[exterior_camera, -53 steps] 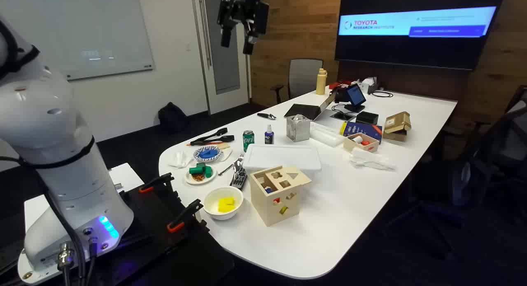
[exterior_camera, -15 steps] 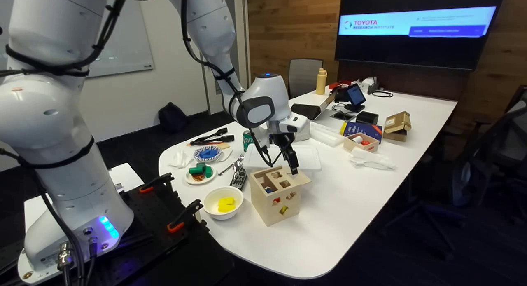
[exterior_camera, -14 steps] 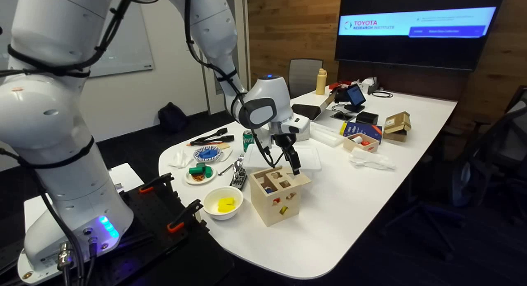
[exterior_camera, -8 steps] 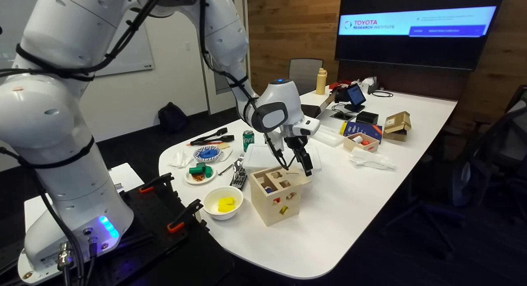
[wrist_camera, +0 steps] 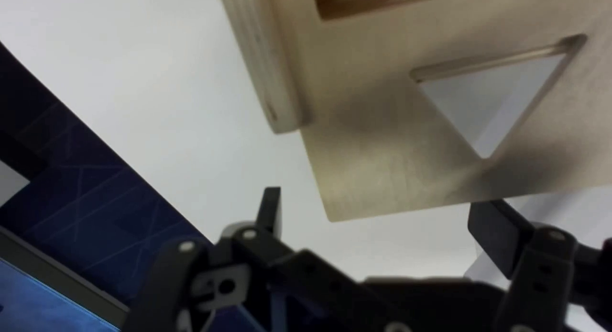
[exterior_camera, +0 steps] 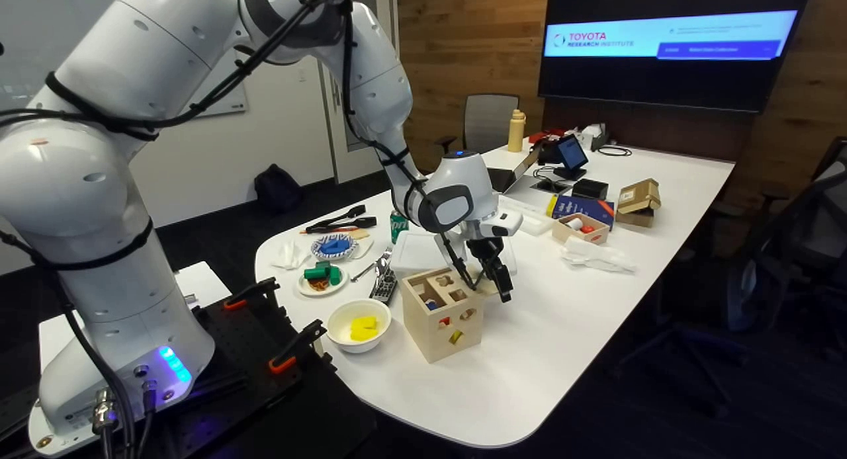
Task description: Slide the lid on the wooden toy box forwards.
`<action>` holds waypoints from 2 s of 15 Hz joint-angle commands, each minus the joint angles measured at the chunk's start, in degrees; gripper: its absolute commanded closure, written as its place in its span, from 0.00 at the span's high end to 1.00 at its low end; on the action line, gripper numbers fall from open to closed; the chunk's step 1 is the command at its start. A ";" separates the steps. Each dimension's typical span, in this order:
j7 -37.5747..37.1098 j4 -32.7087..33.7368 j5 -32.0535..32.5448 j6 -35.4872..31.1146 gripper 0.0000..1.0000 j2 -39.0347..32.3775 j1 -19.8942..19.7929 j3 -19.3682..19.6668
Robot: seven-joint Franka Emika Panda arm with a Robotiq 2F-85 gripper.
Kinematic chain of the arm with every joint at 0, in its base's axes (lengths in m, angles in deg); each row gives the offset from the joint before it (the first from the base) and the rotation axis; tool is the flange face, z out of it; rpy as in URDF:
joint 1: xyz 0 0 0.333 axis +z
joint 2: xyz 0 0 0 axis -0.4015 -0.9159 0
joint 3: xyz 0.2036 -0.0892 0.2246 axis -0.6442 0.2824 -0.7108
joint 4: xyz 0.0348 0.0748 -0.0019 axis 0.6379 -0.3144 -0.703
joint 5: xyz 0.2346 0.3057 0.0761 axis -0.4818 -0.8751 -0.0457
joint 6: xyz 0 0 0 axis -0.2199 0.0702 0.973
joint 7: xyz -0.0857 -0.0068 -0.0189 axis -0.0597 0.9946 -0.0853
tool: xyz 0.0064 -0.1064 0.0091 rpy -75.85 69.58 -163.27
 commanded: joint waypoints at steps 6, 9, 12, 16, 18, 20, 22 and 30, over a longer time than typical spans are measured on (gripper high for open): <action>2.03 1.18 1.05 14.03 1.00 4.36 -1.07 -0.73; 2.62 -0.03 1.75 20.19 1.00 6.62 -1.56 -0.92; 2.45 -1.45 2.43 24.74 1.00 9.12 -1.81 -1.18; 2.02 -3.78 3.43 28.06 1.00 11.35 -1.81 -1.07; 1.85 -5.56 3.36 26.81 1.00 12.94 -2.01 -1.16; 1.79 -7.72 3.93 24.29 1.00 14.51 -1.60 -0.87; 3.00 -9.85 3.10 23.69 1.00 17.43 -2.51 -1.92; 8.04 -19.54 3.47 27.52 1.00 34.53 -4.22 -4.09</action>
